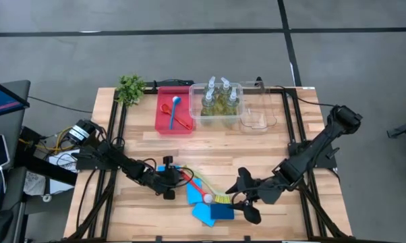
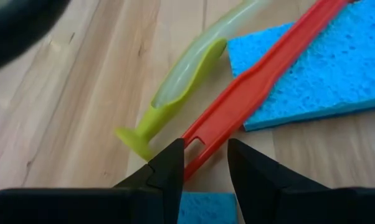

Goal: Pick & Place Kitchen Sink Supplies
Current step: Put the red toilet brush into the red bin

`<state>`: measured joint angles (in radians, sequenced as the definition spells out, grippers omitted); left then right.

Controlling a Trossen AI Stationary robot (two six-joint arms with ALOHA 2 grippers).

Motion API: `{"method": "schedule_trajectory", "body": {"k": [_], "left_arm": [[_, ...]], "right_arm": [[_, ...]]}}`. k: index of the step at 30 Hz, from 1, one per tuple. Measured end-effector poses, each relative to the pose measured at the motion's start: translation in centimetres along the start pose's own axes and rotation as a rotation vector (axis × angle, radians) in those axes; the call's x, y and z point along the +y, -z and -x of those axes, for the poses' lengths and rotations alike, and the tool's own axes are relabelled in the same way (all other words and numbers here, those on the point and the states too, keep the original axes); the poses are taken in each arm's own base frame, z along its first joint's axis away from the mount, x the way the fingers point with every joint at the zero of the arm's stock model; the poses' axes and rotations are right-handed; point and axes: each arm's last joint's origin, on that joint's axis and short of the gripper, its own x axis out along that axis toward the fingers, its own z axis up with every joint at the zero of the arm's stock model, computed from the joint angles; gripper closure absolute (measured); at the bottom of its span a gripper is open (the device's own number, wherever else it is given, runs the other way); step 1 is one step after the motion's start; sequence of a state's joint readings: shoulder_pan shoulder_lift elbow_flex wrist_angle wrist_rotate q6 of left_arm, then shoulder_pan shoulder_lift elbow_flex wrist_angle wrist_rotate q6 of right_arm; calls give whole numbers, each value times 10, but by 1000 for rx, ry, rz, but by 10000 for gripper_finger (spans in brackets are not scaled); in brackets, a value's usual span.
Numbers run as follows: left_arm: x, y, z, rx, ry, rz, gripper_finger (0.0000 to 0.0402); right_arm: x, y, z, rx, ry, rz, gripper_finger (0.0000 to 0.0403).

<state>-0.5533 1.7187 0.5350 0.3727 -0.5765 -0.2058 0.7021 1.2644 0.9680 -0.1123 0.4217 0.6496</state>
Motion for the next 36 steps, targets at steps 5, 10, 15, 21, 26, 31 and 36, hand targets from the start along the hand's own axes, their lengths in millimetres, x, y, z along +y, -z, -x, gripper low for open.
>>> {"method": "schedule_trajectory", "body": {"k": [5,10,15,21,26,31,36], "left_arm": [[0,0,0,-2,-10,1,277],[0,0,0,-3,-10,5,287],[0,0,0,-2,-4,70,331],[-2,-1,1,0,43,170,394],[-7,-1,3,-11,70,196,394],[-14,-4,8,-47,104,202,397],[-21,-10,12,-115,145,232,398]], "right_arm": [[-4,1,-1,-42,72,7,154],[-10,7,-3,-48,116,2,154],[-17,11,-6,-44,139,-44,154],[-18,10,-6,-54,153,-50,154],[-18,10,-6,-54,153,-52,154],[-18,10,-6,-55,152,-68,154],[-18,10,-6,-56,152,-77,154]]}}
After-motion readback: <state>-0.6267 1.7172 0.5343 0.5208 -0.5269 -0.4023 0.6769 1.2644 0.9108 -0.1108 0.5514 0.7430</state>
